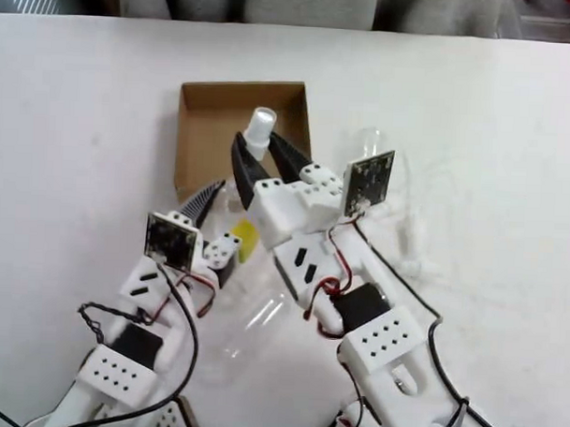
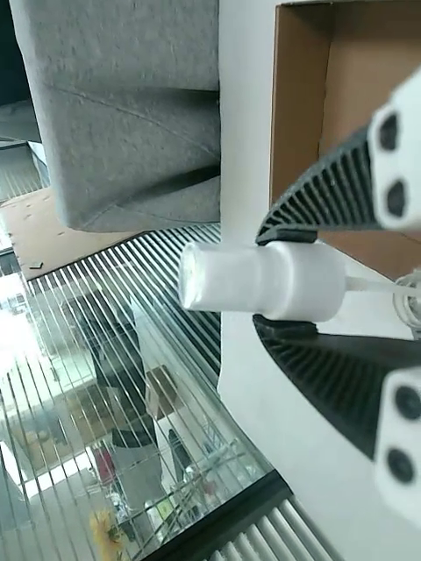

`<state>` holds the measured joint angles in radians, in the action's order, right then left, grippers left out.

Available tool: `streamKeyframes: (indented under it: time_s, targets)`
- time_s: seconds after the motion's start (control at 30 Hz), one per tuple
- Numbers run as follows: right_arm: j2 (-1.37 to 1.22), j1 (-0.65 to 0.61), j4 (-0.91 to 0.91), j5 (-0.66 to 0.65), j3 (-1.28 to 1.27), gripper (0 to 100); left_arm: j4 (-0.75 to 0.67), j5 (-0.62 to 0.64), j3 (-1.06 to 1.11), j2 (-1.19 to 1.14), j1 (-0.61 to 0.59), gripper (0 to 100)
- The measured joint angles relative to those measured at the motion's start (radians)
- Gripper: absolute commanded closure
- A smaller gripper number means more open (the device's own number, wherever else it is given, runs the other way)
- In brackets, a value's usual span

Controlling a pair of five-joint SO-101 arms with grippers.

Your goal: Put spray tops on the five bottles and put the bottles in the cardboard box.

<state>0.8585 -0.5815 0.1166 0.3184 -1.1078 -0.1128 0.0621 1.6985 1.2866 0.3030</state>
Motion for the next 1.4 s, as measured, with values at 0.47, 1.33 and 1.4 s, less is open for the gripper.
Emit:
streamKeyframes:
  time_s: [0.47,1.33,1.4]
  targets:
    - [-0.009,-0.002,0.002,0.000,-0.040,98.3,0.003,0.000,0.000,0.000,0.002,90]
    - [-0.008,-0.120,-0.124,-0.235,-0.038,98.3,0.003,0.003,0.000,0.000,-0.002,90]
    - [-0.008,-0.118,-0.130,-0.235,-0.038,98.3,0.005,0.003,0.000,-0.002,0.000,90]
